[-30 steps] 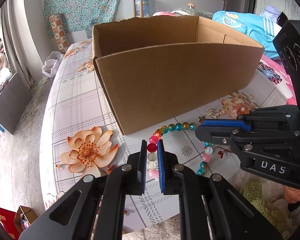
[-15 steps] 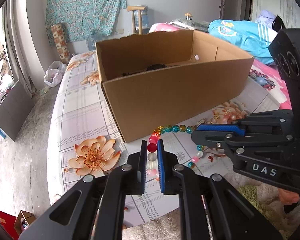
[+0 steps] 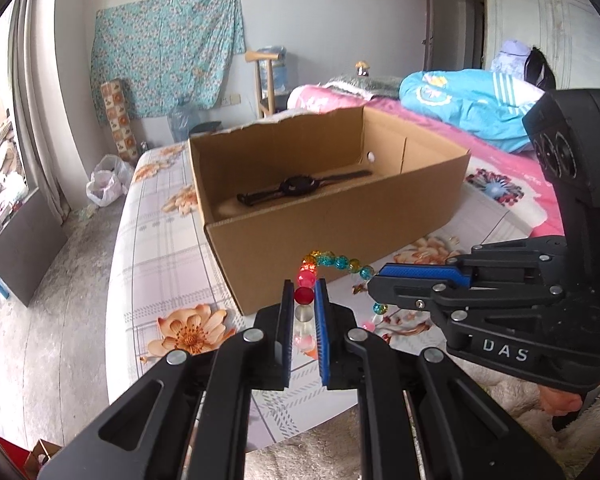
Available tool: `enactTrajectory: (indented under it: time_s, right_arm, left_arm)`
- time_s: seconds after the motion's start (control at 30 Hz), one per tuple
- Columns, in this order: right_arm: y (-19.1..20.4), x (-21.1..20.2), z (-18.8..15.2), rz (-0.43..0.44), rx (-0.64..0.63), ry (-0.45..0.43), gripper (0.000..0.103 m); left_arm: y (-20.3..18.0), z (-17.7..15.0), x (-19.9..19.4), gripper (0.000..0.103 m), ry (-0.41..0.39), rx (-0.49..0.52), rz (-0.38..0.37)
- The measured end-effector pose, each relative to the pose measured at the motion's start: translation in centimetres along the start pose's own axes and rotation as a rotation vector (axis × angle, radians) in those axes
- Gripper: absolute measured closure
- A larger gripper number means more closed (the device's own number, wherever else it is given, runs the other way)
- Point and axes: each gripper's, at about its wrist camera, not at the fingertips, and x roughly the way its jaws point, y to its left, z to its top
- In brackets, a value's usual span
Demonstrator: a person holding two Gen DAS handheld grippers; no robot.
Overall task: Organize jewelry
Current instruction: 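Lift the bead bracelet over the box wall and release it inside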
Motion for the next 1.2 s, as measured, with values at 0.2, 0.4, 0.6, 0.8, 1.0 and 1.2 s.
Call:
enactTrajectory:
  time_s: [0.2,0.4,0.6,0.8,1.0,1.2]
  right_arm:
    - [0.5,-1.5,0.3,0.005,0.0,-0.055,0.095]
    - [0.8,-4.1,2.1,0.019,-0.029,-0.139,0.095]
    - [0.1,-5.8,5.7,0.061,-0.059,-0.211,0.095]
    - [-1.5,-4.9,10.2,0.104,-0.078,-0.218,0.095]
    - [-3.9,-0.6,14.2,0.159,-0.052,-0.116,0.095]
    - [-6.0,6.0,15.0,0.189,0.024,0.072,0.095]
  left_arm:
    - [-0.1,1.4,-1.9,0.094,-0.056,0.002,-0.046]
    - [0.2,4.0,-4.0,0.094,-0.14,0.016,-0.072]
    - [0.9,8.0,-5.6,0.094,-0.244,0.03,-0.113]
    - [1.3,13.0,-4.7,0.094,-0.32,0.079,-0.124]
    - [2.1,15.4,0.6,0.093,-0.243,0.097,-0.096]
    - [4.6,14.1,6.8,0.094,-0.069,0.024,-0.08]
